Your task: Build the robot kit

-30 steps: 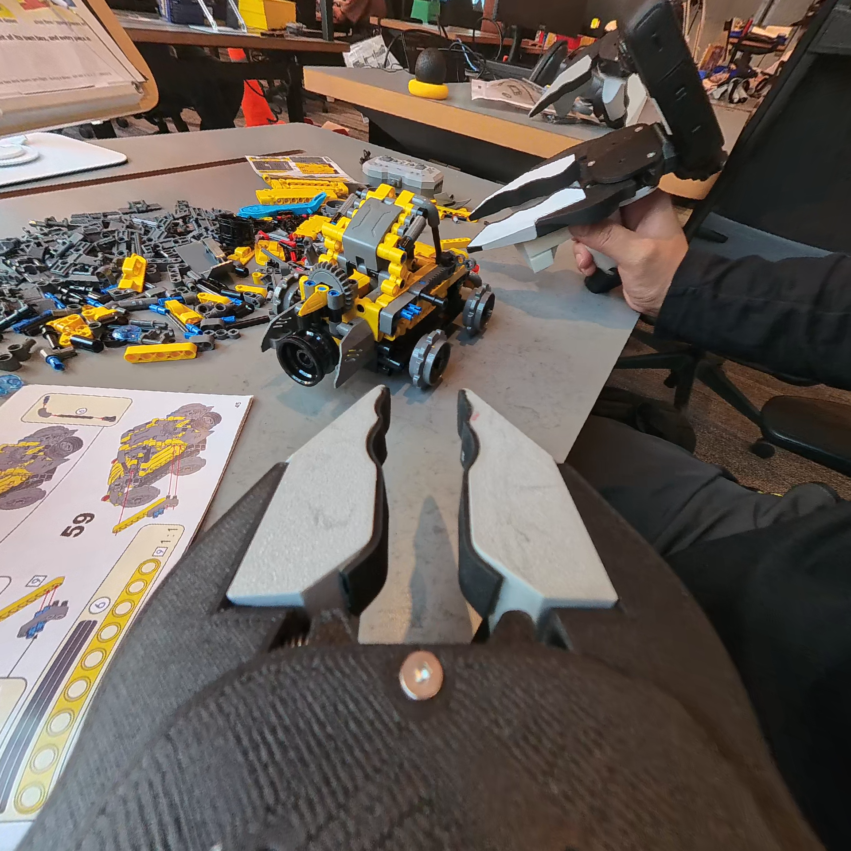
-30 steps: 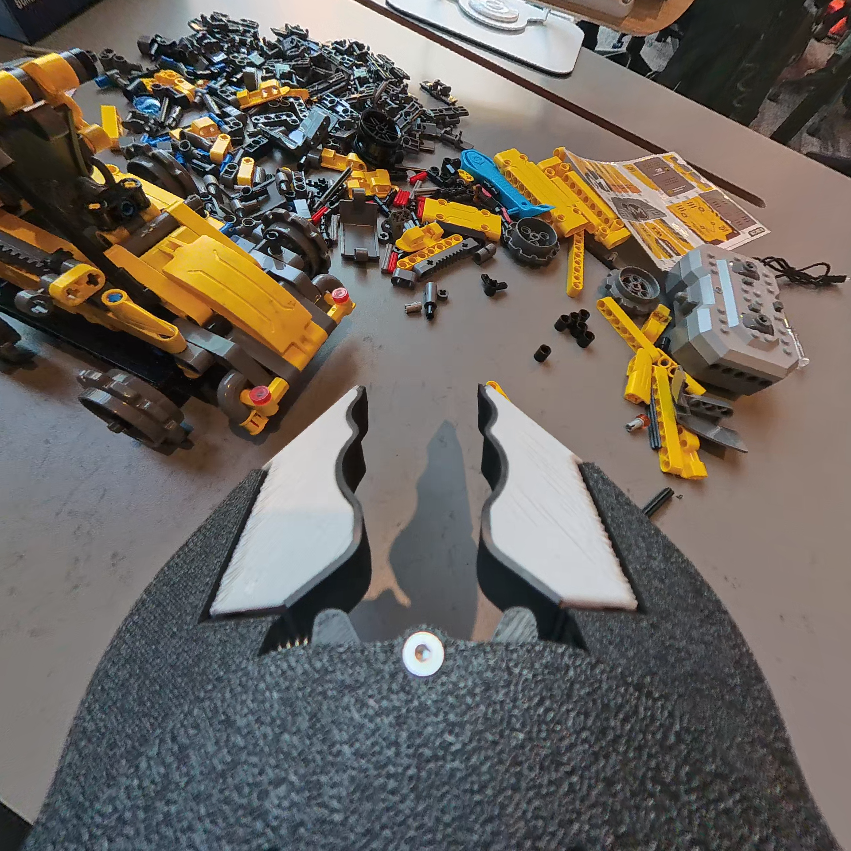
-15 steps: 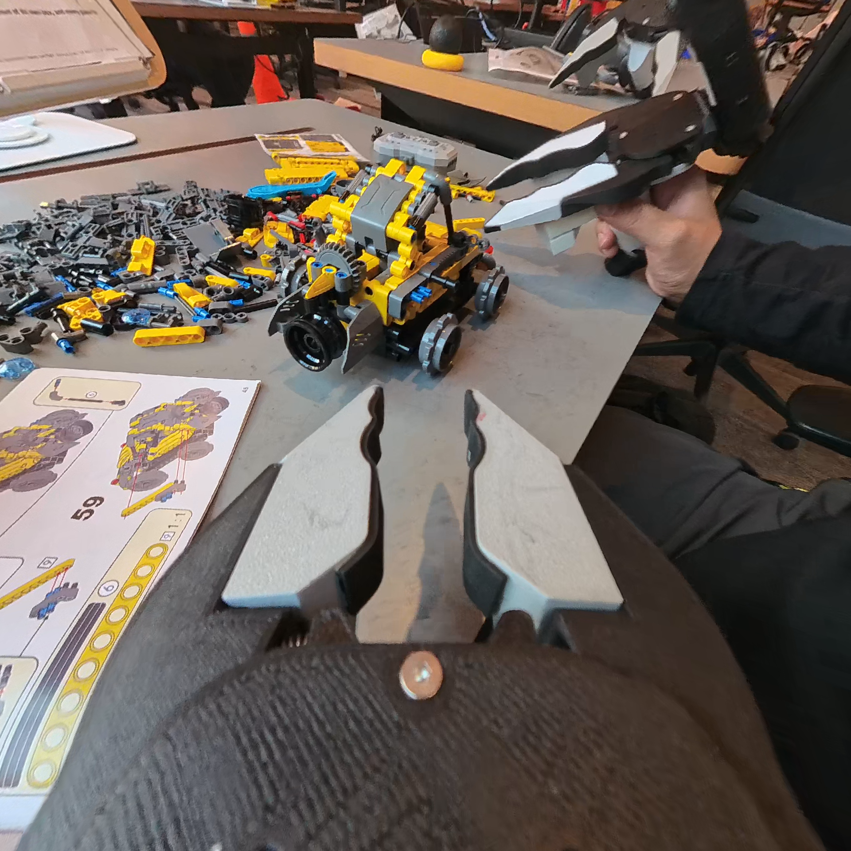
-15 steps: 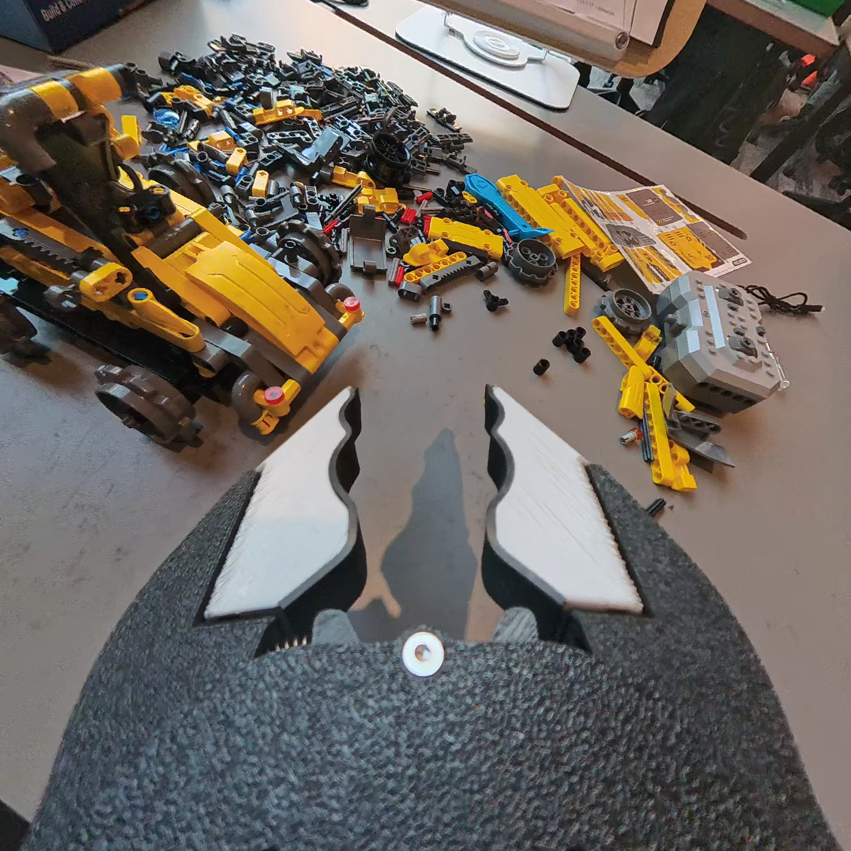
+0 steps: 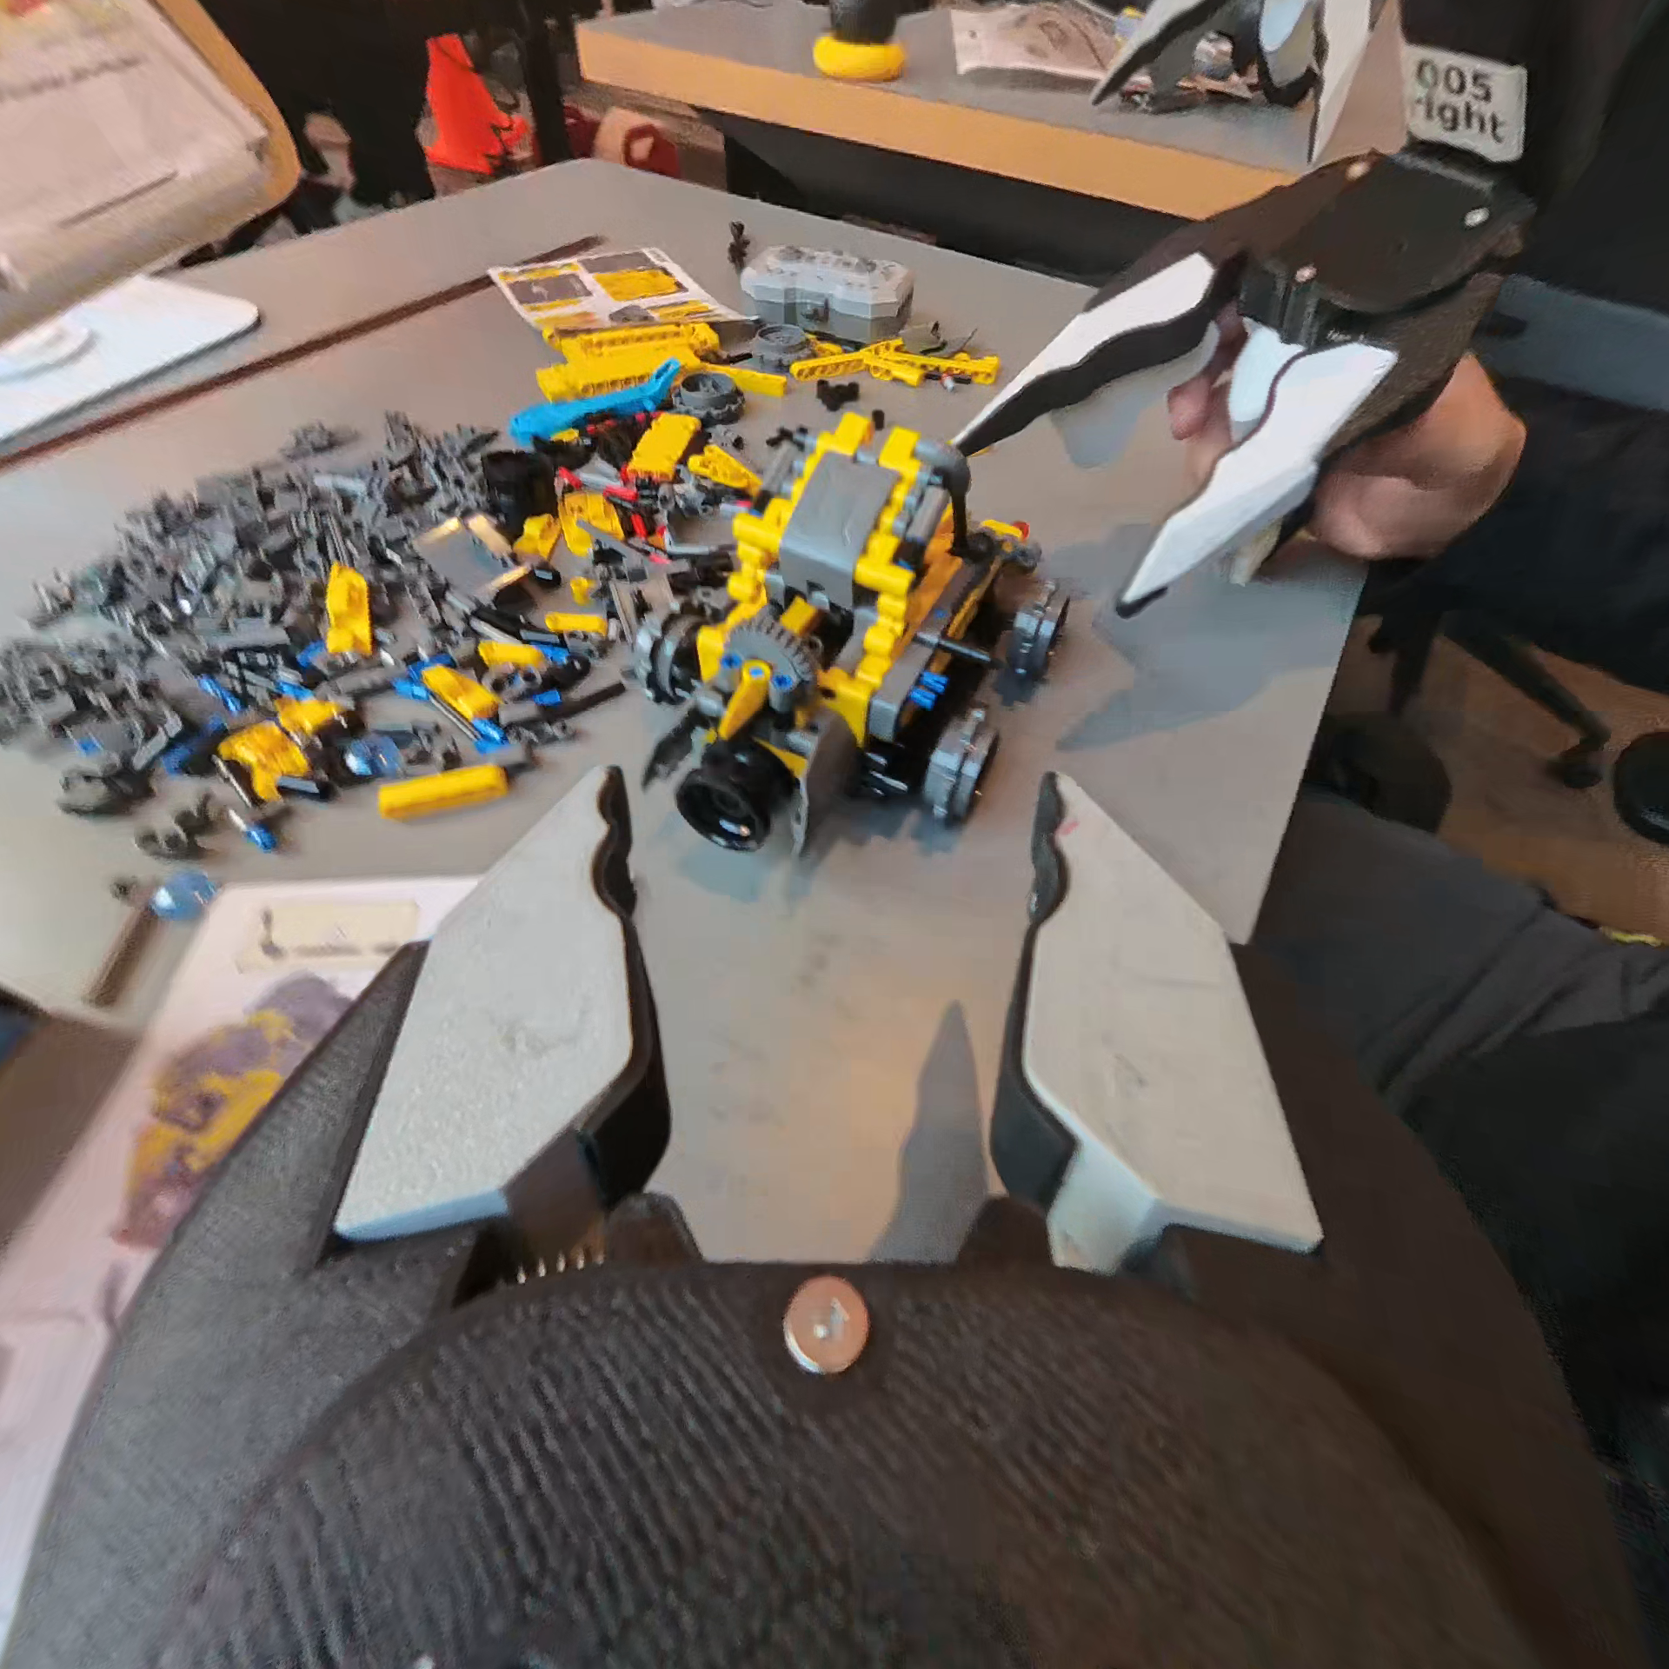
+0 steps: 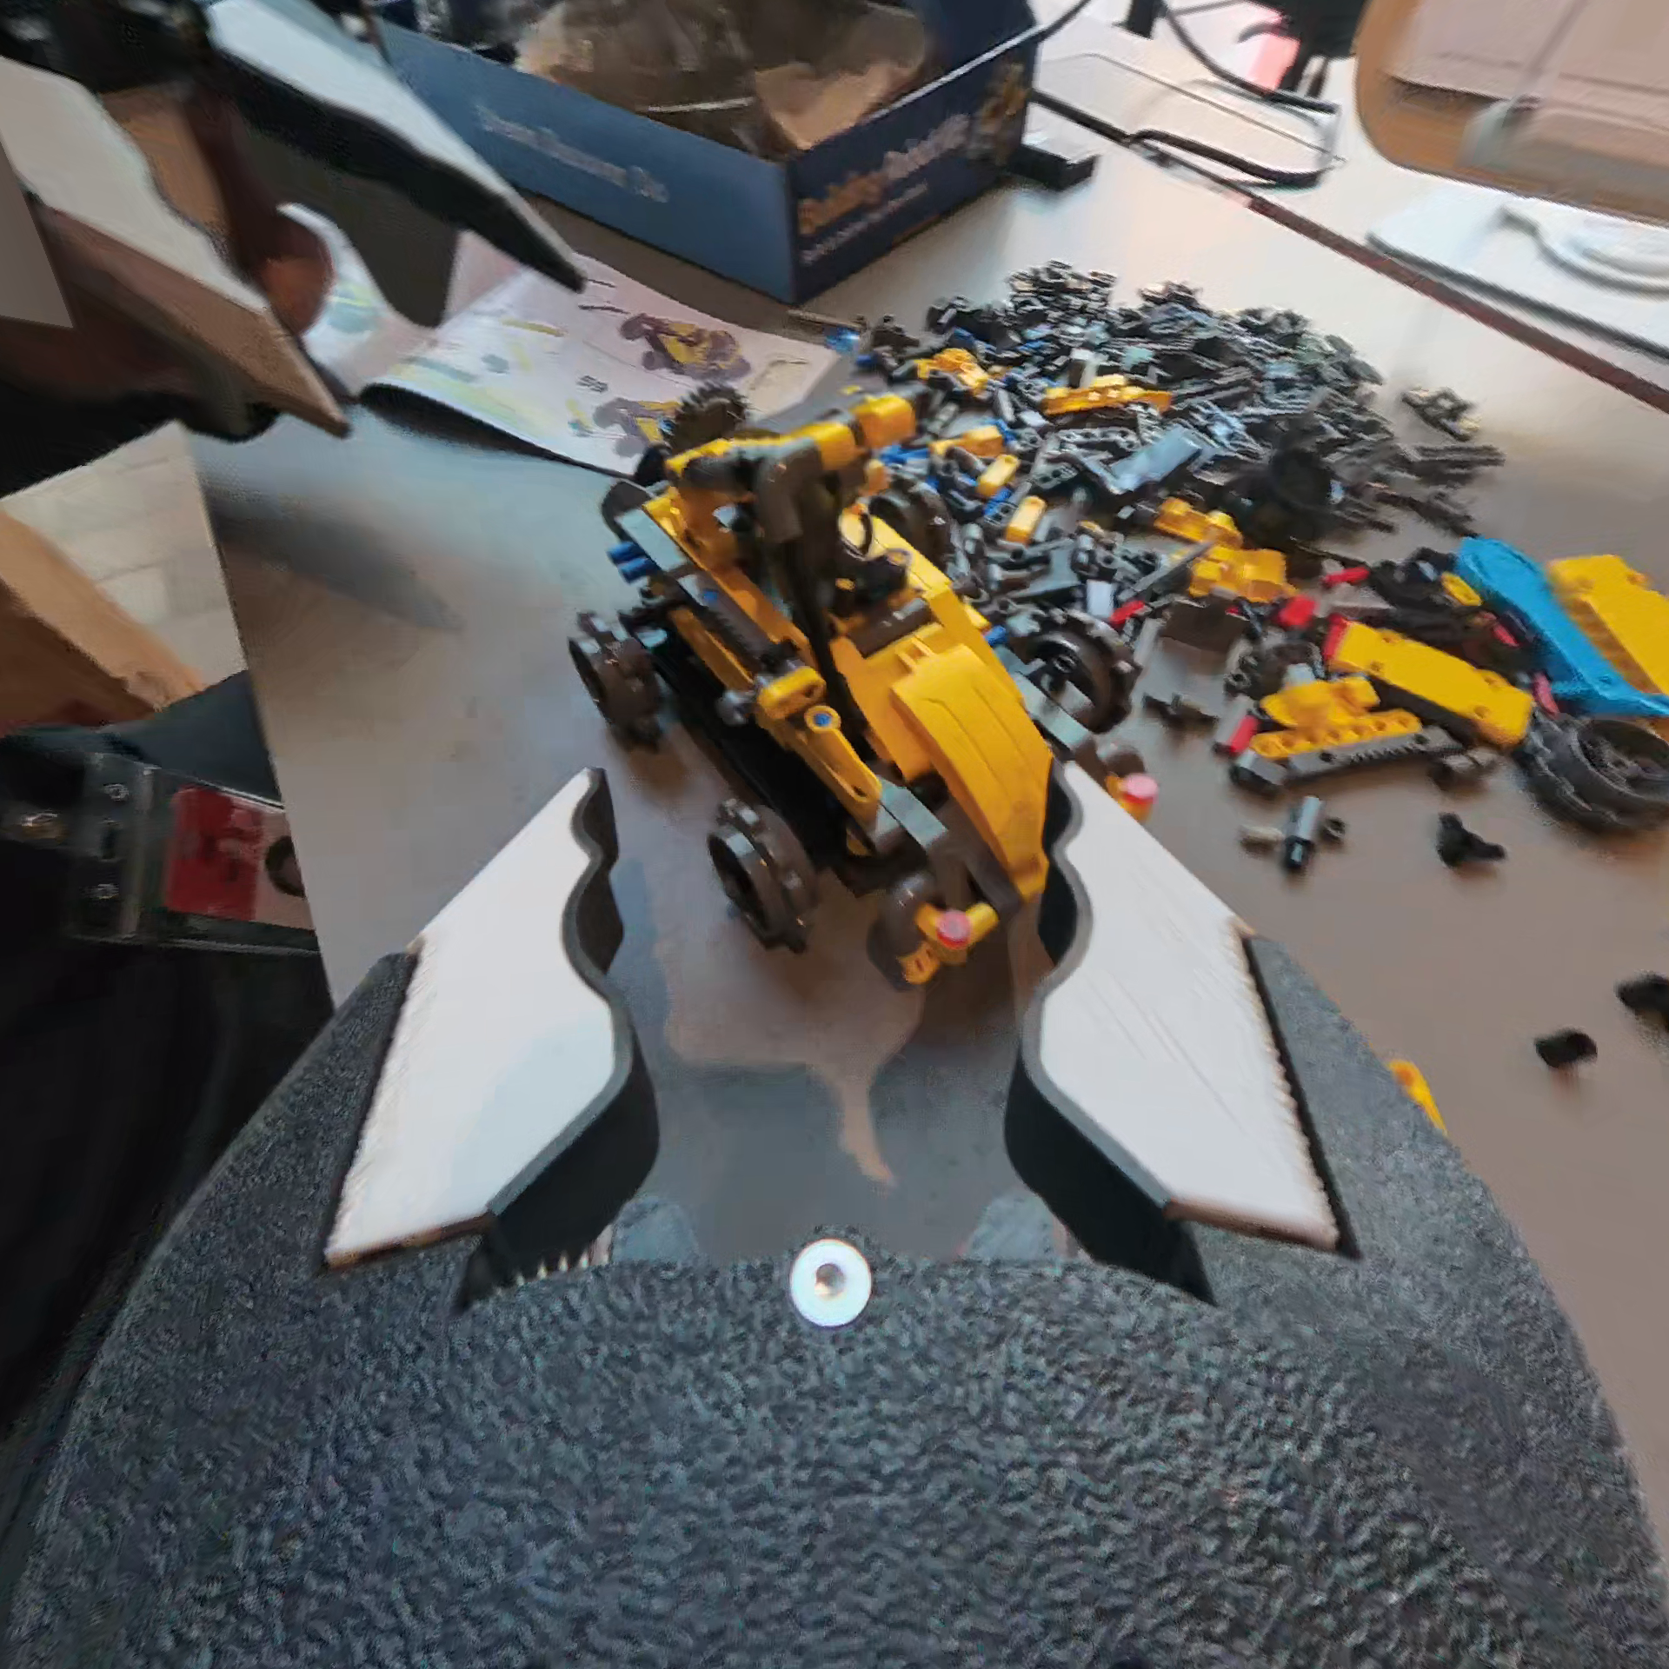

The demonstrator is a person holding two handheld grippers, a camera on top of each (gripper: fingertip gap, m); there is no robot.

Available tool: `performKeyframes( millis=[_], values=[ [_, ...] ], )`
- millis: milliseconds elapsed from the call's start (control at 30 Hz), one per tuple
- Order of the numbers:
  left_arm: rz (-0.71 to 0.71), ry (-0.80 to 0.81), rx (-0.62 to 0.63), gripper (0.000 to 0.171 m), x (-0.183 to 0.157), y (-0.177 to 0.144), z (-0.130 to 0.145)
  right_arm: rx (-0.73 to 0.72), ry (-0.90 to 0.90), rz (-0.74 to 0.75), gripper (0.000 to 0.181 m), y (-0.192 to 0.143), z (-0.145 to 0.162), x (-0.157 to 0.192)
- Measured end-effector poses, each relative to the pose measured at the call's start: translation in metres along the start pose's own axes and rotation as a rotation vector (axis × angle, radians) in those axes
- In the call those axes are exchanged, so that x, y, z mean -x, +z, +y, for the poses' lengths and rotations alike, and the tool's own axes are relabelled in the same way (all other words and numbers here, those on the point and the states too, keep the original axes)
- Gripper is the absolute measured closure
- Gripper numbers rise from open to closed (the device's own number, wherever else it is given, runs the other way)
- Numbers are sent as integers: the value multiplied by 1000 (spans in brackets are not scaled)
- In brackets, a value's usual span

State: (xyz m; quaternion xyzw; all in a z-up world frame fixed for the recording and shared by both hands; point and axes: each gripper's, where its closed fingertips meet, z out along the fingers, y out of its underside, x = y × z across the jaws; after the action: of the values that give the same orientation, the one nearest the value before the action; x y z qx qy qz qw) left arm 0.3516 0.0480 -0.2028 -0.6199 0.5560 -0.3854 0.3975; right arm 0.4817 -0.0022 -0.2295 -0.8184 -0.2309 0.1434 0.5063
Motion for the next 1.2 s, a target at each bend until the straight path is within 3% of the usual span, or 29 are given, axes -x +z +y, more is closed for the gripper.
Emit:
performKeyframes(
  millis=[233, 433, 500, 600, 1200],
  values=[
    [188, 140, 208, 56, 14, 50, 6, 146, -131, -76, 70, 34, -20, 12],
    [324, 173, 281, 62, 14, 74, 18, 241, -233, -95, 85, 51, -21, 11],
    [370, 181, 280, 67, 8, 78, 20, 250, -252, -133, 101, 54, -20, 16],
    [450, 169, 265, 80, -1, 80, 20, 266, -279, -139, 101, 57, -18, 16],
    [441, 161, 221, 80, -3, 79, 22, 321, -255, -269, 106, 61, -15, 18]
  ],
)
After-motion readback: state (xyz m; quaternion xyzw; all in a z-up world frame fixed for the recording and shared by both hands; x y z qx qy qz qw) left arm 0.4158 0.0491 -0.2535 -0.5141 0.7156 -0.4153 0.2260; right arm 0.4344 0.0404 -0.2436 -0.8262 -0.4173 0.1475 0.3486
